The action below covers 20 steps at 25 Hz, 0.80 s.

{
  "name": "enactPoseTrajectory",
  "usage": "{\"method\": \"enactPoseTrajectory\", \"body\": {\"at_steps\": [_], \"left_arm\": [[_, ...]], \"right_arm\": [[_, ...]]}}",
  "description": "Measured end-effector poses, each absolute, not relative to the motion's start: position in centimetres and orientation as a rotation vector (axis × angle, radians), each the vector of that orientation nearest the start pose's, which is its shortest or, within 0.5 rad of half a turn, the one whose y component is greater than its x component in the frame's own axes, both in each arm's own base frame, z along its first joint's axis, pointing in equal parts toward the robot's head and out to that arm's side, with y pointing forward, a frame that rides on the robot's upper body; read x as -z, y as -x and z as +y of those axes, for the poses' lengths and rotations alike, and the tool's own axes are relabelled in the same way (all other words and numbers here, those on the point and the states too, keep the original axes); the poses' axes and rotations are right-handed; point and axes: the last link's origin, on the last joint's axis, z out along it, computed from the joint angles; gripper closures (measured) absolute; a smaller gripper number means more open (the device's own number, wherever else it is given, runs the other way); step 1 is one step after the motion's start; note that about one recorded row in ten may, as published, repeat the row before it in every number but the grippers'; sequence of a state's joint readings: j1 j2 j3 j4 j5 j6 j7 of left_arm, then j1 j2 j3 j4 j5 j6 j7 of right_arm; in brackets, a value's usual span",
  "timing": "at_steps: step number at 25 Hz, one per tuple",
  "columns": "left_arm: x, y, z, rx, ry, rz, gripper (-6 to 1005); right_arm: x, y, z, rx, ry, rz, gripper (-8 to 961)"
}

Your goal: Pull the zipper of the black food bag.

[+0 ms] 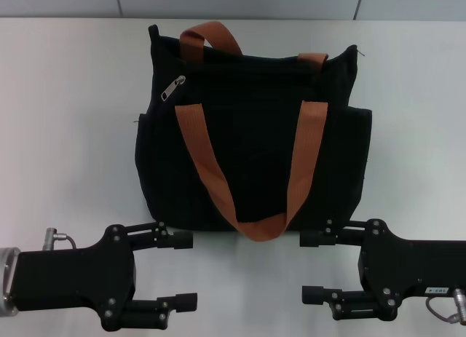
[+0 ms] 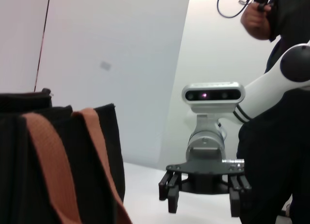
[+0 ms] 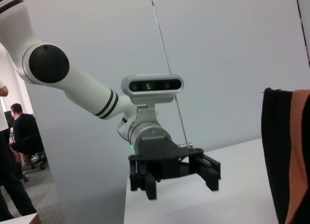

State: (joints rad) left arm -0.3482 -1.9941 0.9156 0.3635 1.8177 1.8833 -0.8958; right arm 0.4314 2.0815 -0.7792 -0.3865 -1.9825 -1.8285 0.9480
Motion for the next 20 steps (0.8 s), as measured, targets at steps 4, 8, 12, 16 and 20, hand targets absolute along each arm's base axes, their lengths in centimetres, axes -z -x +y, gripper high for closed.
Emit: {"method": "enactPoseTrajectory", "body": {"at_steps": [4,8,12,16,20], "left_arm": [[1.1,28.5,21.4,1.161,2.895,-0.292,231],[0.0,27.3,22.1,1.326,2.728,-0.247,231],[-0.7,27.0,22.7,1.399,2.557,-0.24,231],[-2.0,27.5,23.2,1.454,2.3,-0.246,230],[-2.6,28.7,23.9,1.381,2.118,-0.249,230]], "right_arm": [[4.3,-26.9,23.5,-1.044,2.96,0.347,231],[4.3,-27.0,23.5,-1.04,2.958,0.35,231],[4.3,-27.0,23.5,-1.041,2.952,0.352,230],[4.3,-27.0,23.5,-1.044,2.949,0.356,230],[4.2,-27.0,23.4,-1.049,2.946,0.359,230]]}}
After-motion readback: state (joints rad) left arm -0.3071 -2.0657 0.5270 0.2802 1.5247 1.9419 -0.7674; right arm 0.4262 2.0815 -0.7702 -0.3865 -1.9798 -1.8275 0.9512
